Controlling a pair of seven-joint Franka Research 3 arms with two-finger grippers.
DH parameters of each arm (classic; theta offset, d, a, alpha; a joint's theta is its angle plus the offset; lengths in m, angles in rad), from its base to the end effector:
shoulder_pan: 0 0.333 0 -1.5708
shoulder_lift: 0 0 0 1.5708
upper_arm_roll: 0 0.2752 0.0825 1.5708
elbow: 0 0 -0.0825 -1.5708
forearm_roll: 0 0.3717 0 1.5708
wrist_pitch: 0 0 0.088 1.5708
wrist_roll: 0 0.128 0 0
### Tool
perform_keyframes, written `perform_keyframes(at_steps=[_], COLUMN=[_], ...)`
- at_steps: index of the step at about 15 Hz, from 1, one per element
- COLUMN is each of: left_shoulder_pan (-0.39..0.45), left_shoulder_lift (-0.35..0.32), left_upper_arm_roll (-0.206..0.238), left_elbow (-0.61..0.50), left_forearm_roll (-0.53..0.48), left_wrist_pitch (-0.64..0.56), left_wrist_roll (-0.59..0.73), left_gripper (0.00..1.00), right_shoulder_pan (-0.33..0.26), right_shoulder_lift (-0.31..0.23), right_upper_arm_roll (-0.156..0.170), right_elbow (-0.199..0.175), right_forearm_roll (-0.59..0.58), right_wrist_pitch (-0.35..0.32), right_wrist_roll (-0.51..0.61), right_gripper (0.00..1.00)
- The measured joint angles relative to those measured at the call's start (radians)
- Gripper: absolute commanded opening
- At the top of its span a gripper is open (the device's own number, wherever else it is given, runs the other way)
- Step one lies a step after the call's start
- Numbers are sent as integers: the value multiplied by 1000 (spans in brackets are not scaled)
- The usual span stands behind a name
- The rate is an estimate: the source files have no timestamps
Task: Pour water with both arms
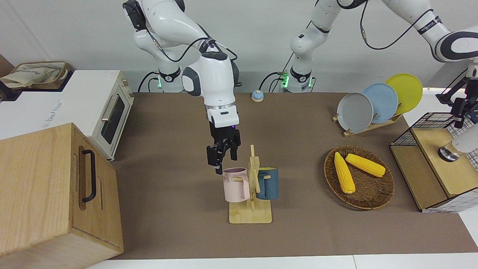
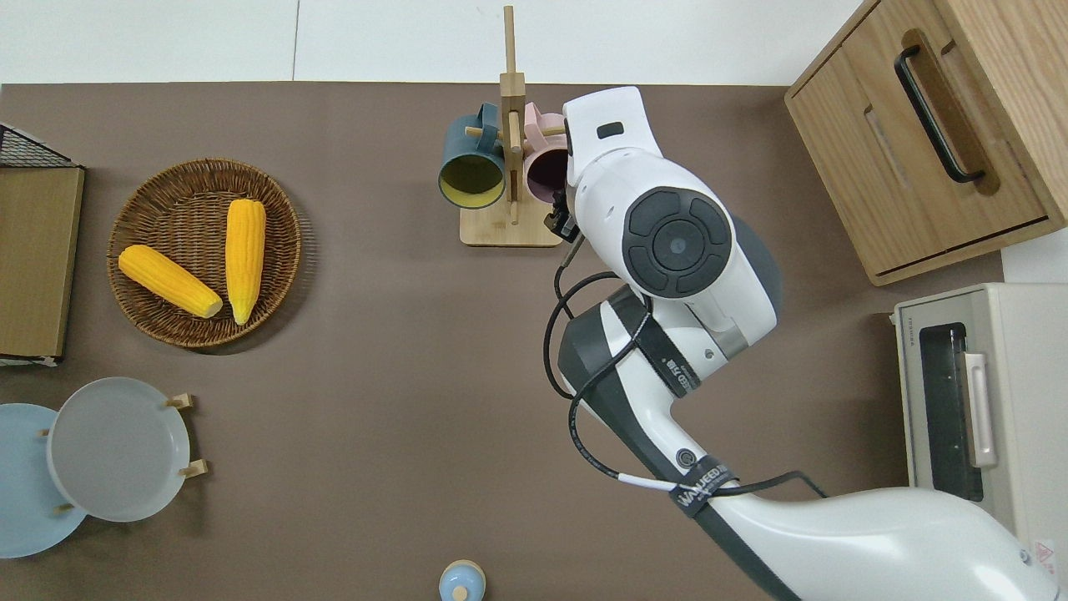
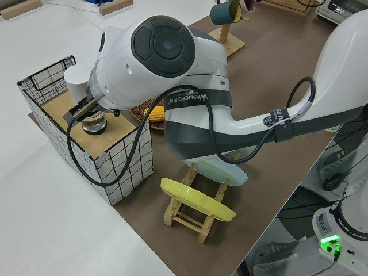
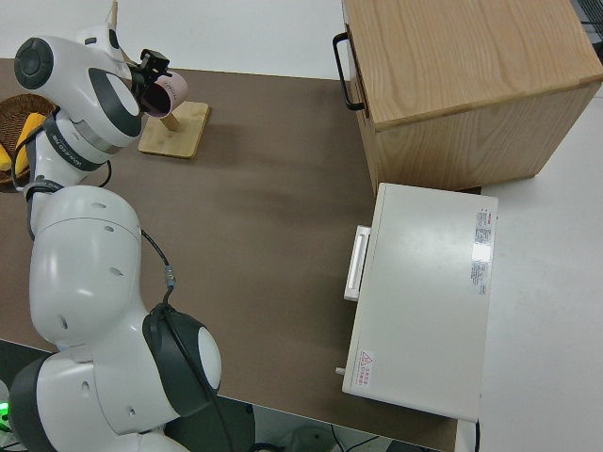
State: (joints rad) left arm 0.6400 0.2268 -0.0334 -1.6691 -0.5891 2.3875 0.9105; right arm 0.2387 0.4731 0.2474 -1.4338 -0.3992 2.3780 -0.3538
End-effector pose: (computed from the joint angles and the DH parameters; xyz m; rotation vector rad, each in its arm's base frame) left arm 0.5488 0.3669 0.4747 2.9176 0.0496 1.0519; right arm 0.6481 0.2978 0.4306 2.4946 1.3738 0.7265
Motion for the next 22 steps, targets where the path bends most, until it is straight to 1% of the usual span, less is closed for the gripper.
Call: perform_keyframes(at_steps=[2, 3, 4, 6, 13, 15, 19, 20, 21, 22], left_shoulder_pan=[-2, -2, -2, -2, -3, -3, -3, -3, -3, -3], left_shoulder_lift=[11, 17, 22, 27, 44, 56, 77, 78, 79, 79], left_upper_arm_roll=[-10, -16, -23, -32, -56, -58, -61, -61, -61, -61], left_elbow=[-4, -5, -5, -5, -5, -4, 8, 11, 13, 15], left_forearm_roll=[-23, -27, -30, -31, -32, -32, -32, -32, -32, -32], left_wrist_pitch=[45, 64, 79, 94, 125, 130, 136, 136, 136, 136], left_wrist_roll=[1, 2, 3, 7, 15, 21, 32, 34, 35, 36], left_gripper=[998, 998, 998, 998, 998, 998, 998, 998, 998, 998], right_shoulder_pan=[0, 0, 1, 4, 8, 11, 17, 17, 17, 17], right_shoulder_lift=[4, 7, 11, 16, 29, 34, 41, 41, 41, 41], right_upper_arm_roll=[-5, -6, -6, -6, -6, -10, -20, -21, -22, -22], right_elbow=[2, 3, 4, 4, 6, 6, 6, 6, 6, 6], right_forearm_roll=[-2, -9, -20, -28, -39, -41, -43, -44, -44, -45], right_wrist_pitch=[5, 5, 8, 20, 29, 38, 40, 41, 41, 41], right_wrist_roll=[0, 0, 0, 0, 0, 0, 0, 0, 0, 0], right_gripper=[768, 703, 666, 640, 628, 592, 417, 360, 337, 335])
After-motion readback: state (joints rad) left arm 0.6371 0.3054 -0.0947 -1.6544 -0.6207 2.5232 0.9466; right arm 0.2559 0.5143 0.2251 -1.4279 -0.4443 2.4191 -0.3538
